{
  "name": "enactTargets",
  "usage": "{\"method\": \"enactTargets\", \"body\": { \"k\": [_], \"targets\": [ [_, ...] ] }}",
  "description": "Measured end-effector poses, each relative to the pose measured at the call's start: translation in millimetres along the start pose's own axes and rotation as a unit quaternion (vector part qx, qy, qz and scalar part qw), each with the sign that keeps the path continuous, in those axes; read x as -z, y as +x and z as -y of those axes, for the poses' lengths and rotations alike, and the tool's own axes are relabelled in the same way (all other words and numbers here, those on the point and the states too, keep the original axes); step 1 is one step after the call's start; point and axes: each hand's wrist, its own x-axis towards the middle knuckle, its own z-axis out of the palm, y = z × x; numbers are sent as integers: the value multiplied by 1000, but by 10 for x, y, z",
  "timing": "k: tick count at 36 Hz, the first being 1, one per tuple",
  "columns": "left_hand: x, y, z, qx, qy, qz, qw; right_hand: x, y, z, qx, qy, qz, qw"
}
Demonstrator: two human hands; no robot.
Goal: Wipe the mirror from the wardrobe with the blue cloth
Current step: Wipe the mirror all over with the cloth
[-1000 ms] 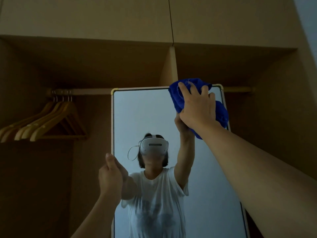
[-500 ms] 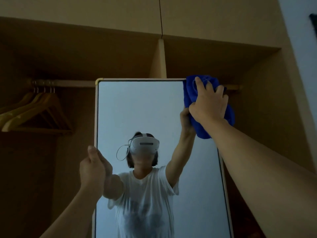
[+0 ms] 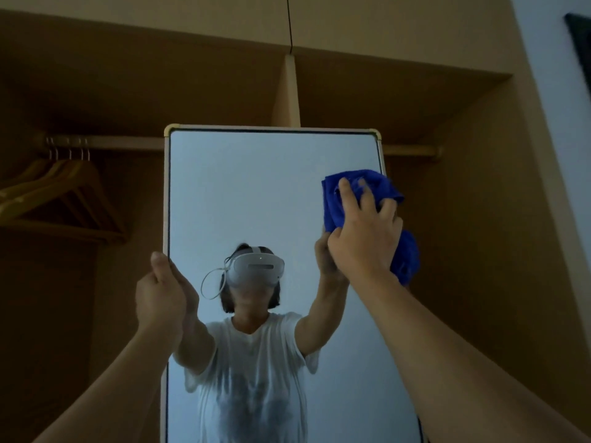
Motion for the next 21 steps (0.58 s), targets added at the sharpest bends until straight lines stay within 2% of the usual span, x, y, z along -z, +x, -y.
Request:
{"method": "enactTargets", "body": {
  "k": [11,16,21],
  "targets": [
    [47,-24,-16,9,-1,13,1000,64,-642,483,122,73,32,989],
    [40,-12,-16,42,-18,40,998,60,-799,585,176,96,21,979],
    [71,-16,-33,43,-13,68,997,74,-1098,702,313,93,63,943]
  ]
}}
